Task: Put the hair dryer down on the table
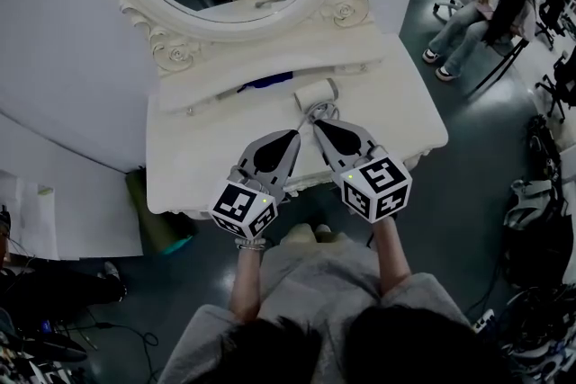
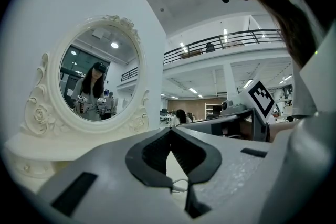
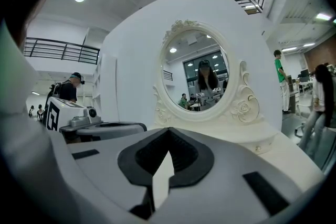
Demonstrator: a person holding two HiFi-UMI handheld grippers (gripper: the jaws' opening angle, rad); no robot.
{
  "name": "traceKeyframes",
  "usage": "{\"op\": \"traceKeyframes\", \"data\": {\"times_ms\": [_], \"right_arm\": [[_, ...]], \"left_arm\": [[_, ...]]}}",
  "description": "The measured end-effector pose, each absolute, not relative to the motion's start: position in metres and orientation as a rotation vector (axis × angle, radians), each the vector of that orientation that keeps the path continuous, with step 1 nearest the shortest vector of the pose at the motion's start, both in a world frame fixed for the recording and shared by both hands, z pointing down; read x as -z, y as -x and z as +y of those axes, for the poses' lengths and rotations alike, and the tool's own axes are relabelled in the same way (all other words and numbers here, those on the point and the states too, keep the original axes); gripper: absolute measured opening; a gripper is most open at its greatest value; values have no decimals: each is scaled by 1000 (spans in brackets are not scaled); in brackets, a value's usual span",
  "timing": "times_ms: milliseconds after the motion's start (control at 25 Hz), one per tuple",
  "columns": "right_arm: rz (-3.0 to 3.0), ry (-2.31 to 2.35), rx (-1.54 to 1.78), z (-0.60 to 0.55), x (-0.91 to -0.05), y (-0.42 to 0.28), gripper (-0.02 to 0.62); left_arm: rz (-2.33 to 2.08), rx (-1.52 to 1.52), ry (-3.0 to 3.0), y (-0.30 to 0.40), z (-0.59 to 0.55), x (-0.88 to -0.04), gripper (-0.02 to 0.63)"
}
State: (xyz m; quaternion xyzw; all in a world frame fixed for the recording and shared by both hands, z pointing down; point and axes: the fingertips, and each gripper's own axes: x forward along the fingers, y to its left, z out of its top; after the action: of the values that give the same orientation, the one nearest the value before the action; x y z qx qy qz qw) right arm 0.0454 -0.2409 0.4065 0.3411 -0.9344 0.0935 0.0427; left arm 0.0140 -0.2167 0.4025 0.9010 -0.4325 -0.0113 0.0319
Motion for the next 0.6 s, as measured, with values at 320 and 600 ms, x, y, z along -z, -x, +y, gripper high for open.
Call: {"op": "traceKeyframes", "data": {"times_ms": [320, 600], "right_arm": [[-2879, -1075, -253, -245, -400, -55, 0], [-2893, -1067, -225, -249, -396, -57, 0]], "left_arm": [[-1297, 7, -2803, -24, -222, -404, 5], [-1270, -7, -2819, -31, -228, -404, 5]]}}
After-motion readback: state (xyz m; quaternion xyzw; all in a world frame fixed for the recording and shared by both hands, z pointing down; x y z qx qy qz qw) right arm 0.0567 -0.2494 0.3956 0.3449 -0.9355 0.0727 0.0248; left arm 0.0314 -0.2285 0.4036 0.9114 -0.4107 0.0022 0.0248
